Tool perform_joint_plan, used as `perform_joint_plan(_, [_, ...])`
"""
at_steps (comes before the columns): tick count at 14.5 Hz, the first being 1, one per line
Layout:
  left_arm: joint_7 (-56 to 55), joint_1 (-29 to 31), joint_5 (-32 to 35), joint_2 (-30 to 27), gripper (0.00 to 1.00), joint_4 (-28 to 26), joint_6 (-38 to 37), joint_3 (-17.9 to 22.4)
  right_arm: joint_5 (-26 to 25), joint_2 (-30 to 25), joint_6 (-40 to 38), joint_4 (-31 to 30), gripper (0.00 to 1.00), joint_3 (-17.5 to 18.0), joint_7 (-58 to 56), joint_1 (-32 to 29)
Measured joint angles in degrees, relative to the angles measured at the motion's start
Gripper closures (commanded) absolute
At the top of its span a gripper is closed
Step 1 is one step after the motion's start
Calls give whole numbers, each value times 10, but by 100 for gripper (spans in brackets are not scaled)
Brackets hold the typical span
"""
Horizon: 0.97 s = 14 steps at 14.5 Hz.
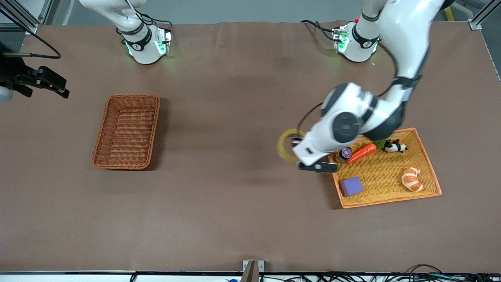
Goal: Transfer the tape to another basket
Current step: 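Carry the tape with the left gripper and set it on the table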
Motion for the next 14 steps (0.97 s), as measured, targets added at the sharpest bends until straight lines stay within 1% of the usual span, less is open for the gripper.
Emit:
perform_joint_plan(2, [-52, -61, 29, 52, 100, 51, 3, 13, 0, 0, 1, 0, 0, 0, 0, 2])
perform_joint_plan(3, [-71, -95, 34, 77, 99, 77, 10, 29, 0, 0, 1, 0, 0, 0, 0, 2])
perform_joint_plan(5, [-93, -169, 35, 119, 98, 116, 47, 73, 0, 0, -1, 0, 0, -1, 0, 2])
perform_joint_plan(7, [-107, -232, 35, 153, 94, 139, 90, 113, 0, 0, -2, 0, 0, -2, 1, 2])
perform_joint_plan(8, [-112, -250, 35, 169, 93, 152, 105, 121, 0, 0, -2, -1, 0, -3, 1, 2])
perform_joint_plan(10, [-114, -261, 30, 191, 90, 177, 125, 119, 0, 0, -3, -1, 0, -5, 1, 2])
perform_joint_plan(11, [-113, -264, 21, 197, 88, 186, 134, 118, 0, 0, -3, -1, 0, -6, 1, 1])
perform_joint_plan(12, [-113, -268, 15, 202, 84, 191, 146, 118, 0, 0, -2, -3, 0, -6, 1, 1])
perform_joint_plan(13, [-113, -272, 11, 206, 74, 195, 159, 117, 0, 1, 1, -5, 0, -6, 1, 1])
perform_joint_plan(14, [-113, -275, 10, 211, 67, 197, 173, 117, 0, 2, 5, -6, 0, -7, 1, 1])
